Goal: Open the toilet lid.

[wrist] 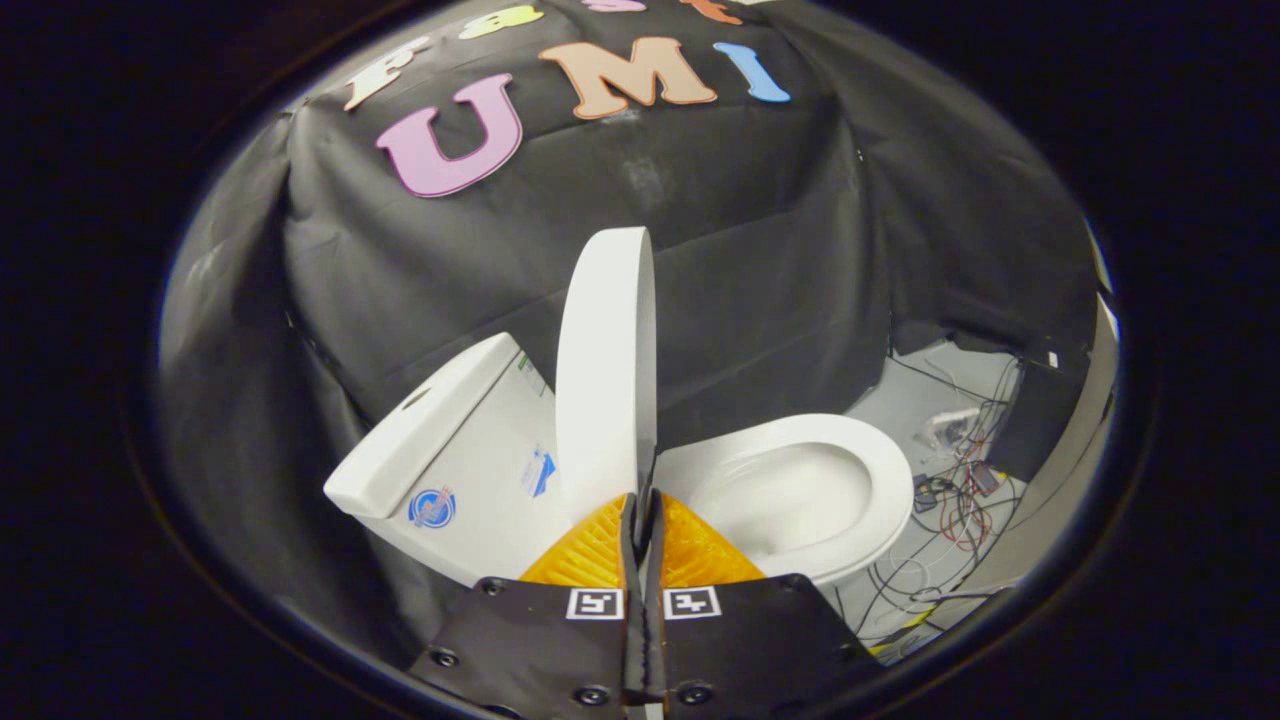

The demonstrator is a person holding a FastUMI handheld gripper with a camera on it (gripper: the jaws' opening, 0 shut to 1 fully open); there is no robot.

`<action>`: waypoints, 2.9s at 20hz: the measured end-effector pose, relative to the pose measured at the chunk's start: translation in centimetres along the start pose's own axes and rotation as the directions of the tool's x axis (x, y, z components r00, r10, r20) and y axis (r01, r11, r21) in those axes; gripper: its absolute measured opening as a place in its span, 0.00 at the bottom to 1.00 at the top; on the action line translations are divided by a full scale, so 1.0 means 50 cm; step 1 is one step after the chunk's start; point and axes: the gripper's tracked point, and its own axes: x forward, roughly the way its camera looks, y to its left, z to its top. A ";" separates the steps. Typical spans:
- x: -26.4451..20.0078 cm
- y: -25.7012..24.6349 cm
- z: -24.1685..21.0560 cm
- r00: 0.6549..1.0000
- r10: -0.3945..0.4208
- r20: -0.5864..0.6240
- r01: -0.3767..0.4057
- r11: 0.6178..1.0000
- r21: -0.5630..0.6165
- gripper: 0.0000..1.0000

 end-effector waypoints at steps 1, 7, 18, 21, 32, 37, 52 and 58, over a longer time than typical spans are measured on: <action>0.000 0.014 0.001 1.000 0.006 0.004 -0.006 1.000 -0.017 0.00; 0.007 0.064 -0.002 0.999 0.038 0.010 -0.038 0.997 -0.062 0.01; 0.010 0.154 -0.009 0.997 0.083 0.005 -0.082 0.987 -0.138 0.01; 0.013 0.178 -0.010 0.996 0.090 0.008 -0.088 0.985 -0.151 0.01; 0.023 0.260 -0.028 0.996 0.082 0.034 -0.072 0.973 -0.217 0.00; 0.028 0.282 -0.029 0.996 0.062 0.063 -0.045 0.968 -0.246 0.04; -0.049 0.327 0.023 0.964 0.219 0.152 -0.169 0.943 -0.287 0.99; -0.102 0.280 0.015 0.952 0.273 0.140 -0.210 0.912 -0.352 0.99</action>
